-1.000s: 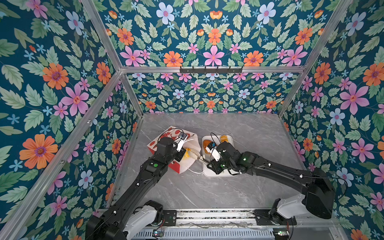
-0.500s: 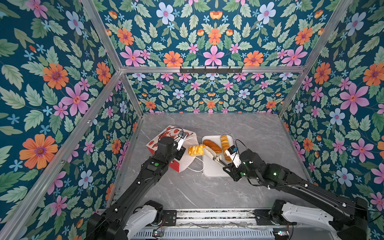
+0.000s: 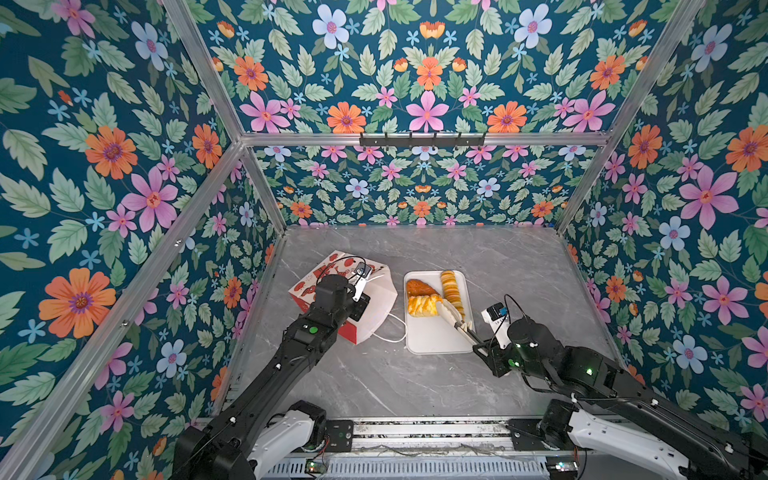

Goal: Take the fake bread out of the paper bag
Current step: 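Lower the bun onto the tray and open the tongs, then move the tongs with the right gripper back into the bag's mouth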

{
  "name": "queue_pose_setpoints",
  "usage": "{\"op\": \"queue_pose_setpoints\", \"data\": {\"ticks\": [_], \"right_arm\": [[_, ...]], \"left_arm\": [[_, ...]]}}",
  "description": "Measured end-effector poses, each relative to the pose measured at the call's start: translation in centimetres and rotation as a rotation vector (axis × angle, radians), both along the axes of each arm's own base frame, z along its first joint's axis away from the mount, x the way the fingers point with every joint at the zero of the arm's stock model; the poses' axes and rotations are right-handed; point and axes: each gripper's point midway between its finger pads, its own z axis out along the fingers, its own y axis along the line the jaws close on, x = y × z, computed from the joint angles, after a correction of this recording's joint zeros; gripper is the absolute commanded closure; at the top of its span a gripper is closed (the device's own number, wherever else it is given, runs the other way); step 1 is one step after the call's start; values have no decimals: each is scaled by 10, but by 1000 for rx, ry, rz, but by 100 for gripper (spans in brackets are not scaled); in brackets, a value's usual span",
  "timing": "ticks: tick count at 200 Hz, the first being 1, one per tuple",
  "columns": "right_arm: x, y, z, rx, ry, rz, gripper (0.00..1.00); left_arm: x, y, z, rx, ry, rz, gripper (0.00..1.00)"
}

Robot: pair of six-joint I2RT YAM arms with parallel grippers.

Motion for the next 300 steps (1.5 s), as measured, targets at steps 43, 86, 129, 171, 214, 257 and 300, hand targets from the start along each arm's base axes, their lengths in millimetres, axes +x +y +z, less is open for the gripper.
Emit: {"op": "queue_pose_setpoints", "data": {"ticks": [43, 86, 129, 171, 214, 257, 300], "right_arm": [[-8, -7, -31, -41, 82, -28, 94], [-13, -10, -58, -73, 162, -54, 91], [-13, -7, -69, -88, 192, -57, 74], [-11, -3, -62, -71, 178, -57, 68], [-11, -6, -46, -28, 136, -57, 61], [-9, -11, -44, -40, 120, -74, 60], [-5, -8, -26, -19, 62, -49, 61]], "left_arm": [[0, 0, 2, -2, -7, 3, 100], [0, 0, 1, -3, -9, 3, 100], [1, 0, 1, -5, -9, 0, 100], [0, 0, 1, -8, -9, 1, 100], [0, 0, 2, -9, -10, 0, 100], [0, -2, 0, -10, -4, -6, 100], [-1, -3, 1, -15, -7, -12, 100]]}}
